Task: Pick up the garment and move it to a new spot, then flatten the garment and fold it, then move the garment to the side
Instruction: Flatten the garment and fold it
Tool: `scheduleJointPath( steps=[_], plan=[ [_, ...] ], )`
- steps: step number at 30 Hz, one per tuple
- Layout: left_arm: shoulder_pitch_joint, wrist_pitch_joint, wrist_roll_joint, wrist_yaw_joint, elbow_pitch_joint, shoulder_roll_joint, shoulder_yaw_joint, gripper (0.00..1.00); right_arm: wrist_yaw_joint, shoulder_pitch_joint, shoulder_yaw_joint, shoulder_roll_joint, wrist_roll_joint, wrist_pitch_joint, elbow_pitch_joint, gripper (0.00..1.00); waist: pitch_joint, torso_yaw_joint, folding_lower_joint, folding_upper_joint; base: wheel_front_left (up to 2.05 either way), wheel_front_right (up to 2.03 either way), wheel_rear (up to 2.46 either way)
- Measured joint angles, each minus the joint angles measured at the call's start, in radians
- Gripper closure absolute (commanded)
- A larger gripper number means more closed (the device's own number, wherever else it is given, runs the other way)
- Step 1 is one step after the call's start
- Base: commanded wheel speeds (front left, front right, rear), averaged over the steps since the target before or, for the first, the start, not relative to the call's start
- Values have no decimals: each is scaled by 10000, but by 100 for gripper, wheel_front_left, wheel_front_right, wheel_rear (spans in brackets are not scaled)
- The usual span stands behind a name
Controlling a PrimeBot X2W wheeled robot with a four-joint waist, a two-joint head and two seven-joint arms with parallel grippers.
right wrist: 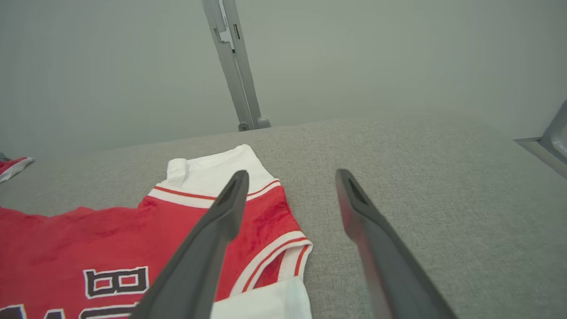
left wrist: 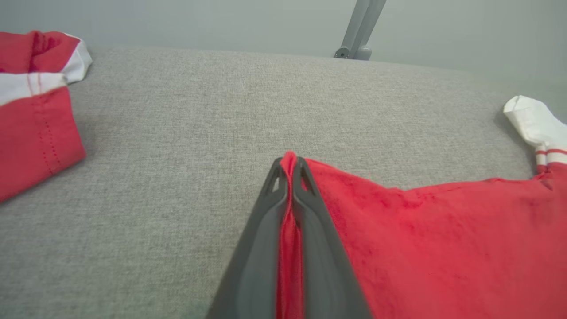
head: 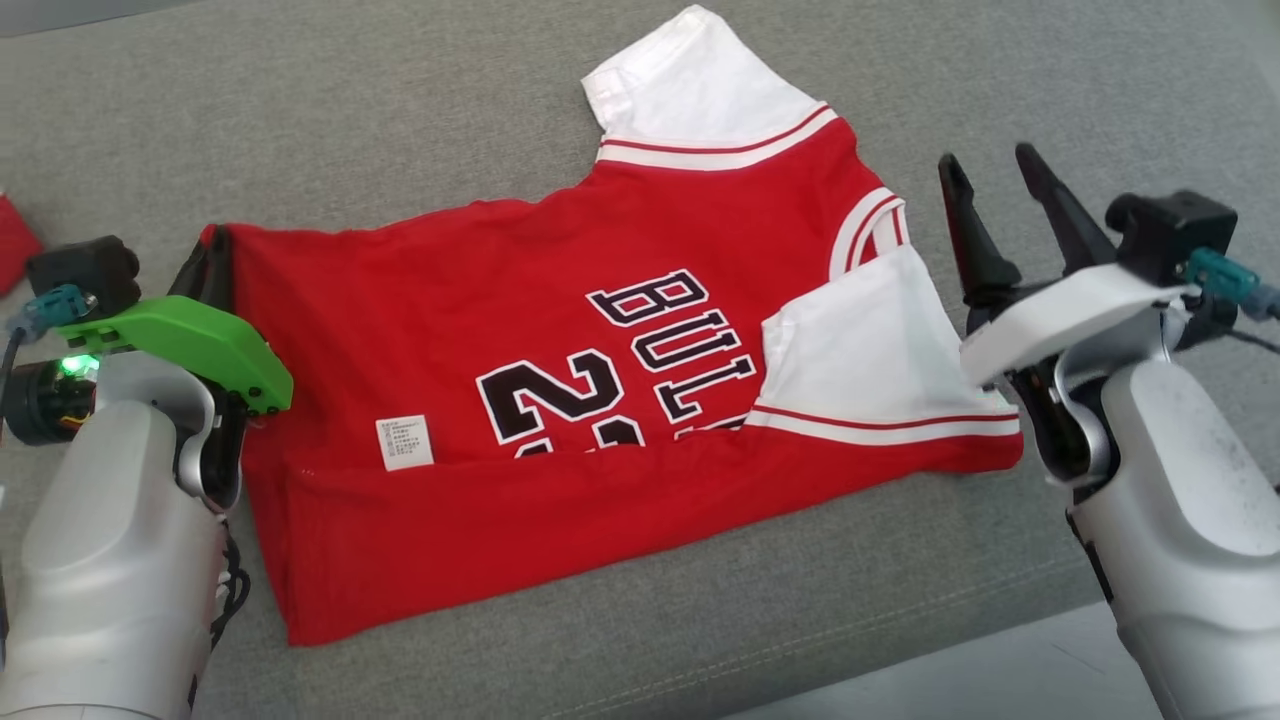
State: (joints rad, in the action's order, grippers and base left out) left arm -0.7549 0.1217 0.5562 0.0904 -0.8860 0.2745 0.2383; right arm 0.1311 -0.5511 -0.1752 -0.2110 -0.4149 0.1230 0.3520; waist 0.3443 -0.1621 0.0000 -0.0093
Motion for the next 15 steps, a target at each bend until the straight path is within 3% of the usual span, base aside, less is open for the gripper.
scheduleJointPath(
  steps=[7, 15],
  plan=[
    [227, 725, 178, 67, 1145, -408, -4, 100, 0, -2177, -247, -245, 453, -715, 1377, 0, 271, 692, 0, 0, 0, 0, 0],
    [261, 859, 198, -33, 2497, -895, 228, 100, 2, -5028, -660, -644, 750, -1693, 3193, 0, 1136, 1430, 1, 0, 0, 0, 0]
  ],
)
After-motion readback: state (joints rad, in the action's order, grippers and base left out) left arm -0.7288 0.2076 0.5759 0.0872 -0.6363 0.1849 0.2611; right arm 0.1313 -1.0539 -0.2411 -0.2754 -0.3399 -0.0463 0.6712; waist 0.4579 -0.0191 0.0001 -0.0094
